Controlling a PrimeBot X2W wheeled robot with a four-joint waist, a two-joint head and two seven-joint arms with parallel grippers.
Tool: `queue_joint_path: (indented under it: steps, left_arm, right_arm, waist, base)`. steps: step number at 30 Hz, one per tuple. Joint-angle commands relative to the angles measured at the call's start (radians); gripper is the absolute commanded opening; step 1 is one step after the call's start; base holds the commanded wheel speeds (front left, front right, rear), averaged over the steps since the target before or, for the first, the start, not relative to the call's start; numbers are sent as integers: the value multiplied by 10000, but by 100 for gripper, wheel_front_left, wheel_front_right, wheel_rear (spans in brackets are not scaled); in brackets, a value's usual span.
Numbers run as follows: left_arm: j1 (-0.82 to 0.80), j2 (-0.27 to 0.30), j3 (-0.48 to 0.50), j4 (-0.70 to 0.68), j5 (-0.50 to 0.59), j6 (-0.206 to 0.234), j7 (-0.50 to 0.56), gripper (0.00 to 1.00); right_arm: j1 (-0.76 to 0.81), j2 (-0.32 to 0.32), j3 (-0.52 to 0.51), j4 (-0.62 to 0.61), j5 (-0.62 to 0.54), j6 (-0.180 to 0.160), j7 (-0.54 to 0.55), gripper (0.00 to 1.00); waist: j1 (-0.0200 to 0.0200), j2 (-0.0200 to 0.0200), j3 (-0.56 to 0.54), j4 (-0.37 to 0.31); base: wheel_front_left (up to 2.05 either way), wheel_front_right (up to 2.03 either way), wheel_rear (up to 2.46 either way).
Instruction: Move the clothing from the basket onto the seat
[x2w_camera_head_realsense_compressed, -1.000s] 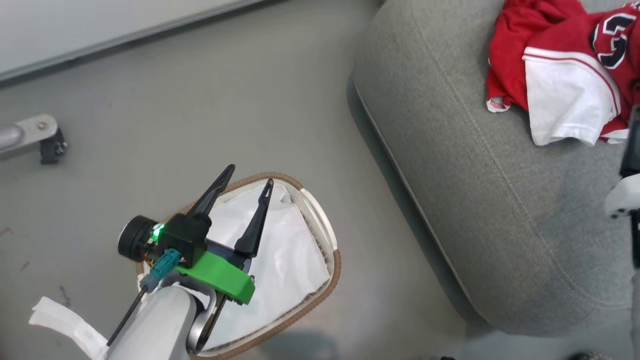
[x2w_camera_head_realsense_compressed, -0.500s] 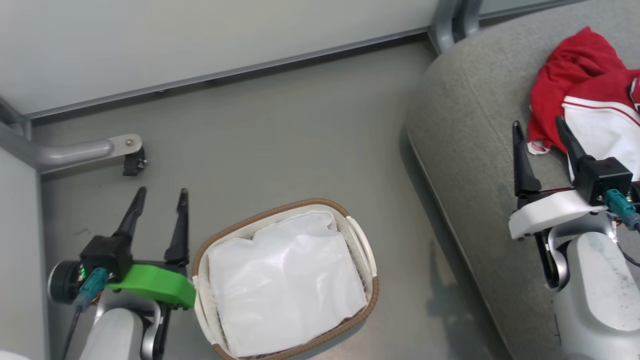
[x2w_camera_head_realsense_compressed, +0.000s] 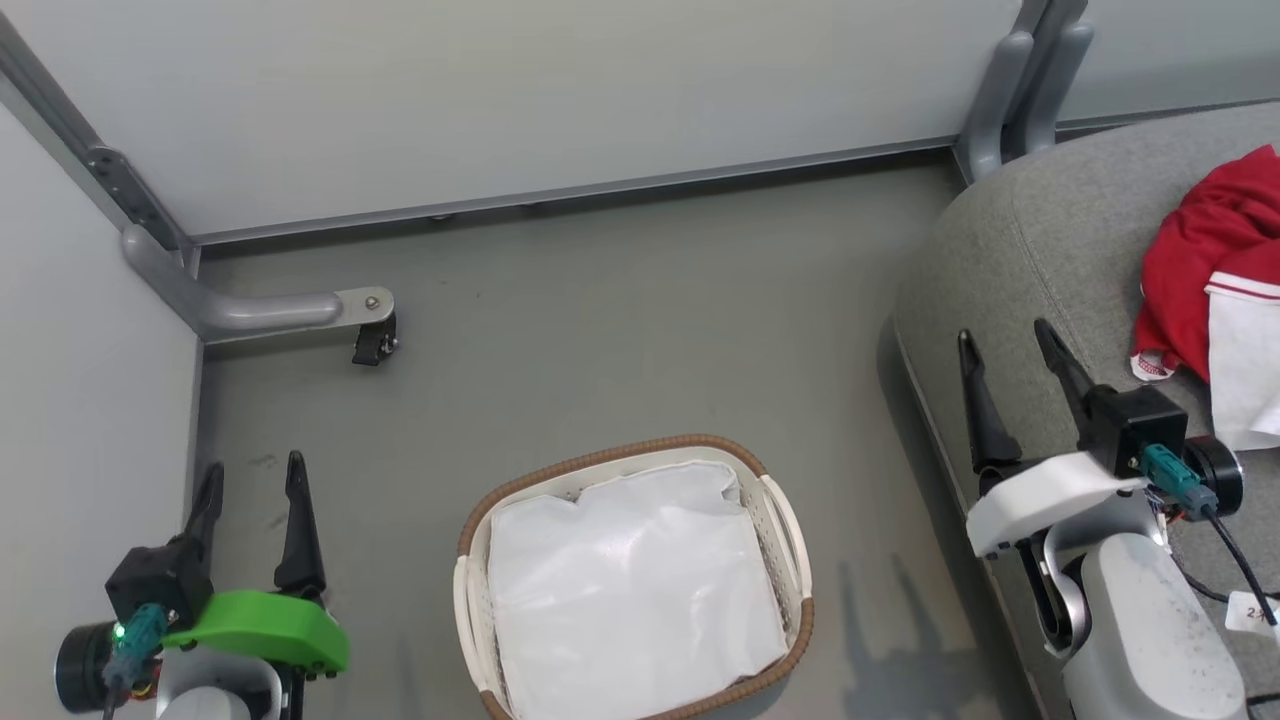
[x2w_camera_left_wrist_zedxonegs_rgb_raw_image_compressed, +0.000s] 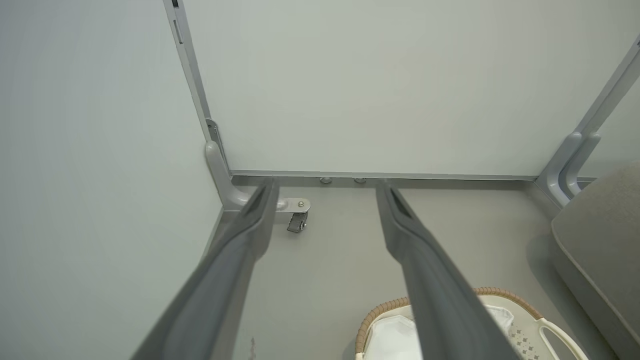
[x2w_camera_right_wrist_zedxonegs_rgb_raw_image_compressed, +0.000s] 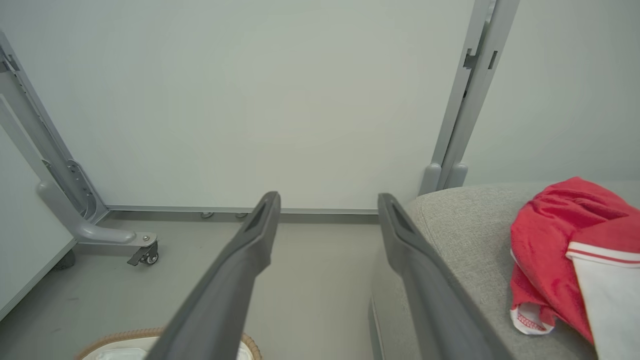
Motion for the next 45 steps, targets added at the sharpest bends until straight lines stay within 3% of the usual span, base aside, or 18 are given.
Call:
queue_joint_path:
  steps: [1, 13, 14, 18, 45]
  left_arm:
    - [241, -9, 98, 13, 22, 2, -6, 100]
    - [1275, -263, 381, -40, 80, 2, -8, 100]
    - [1264, -276, 318, -224, -16, 2, -6, 0]
    - [1234, -394, 272, 117, -101, -2, 24, 0]
    - [929, -478, 450, -415, -4650, -1, 1269, 0]
  right_arm:
    - [255, -40, 6, 55, 64, -14, -49, 100]
    - [1219, -37, 250, 245, 557, -14, -50, 100]
    - [1253, -37, 252, 251, 559, -14, -50, 0]
    - [1344, 74, 232, 538, 559, 0, 46, 0]
    - [1619, 36, -79, -92, 5503, -3, 1272, 0]
  waist:
    - [1, 0, -281, 174]
    - [1, 0, -848, 43]
    - [1, 0, -863, 46]
    - [1, 0, -858, 50]
    - [1, 0, -995, 110]
  base:
    - [0, 0, 0]
    - [0, 0, 0]
    - [0, 0, 0]
    - [0, 0, 0]
    - [0, 0, 0]
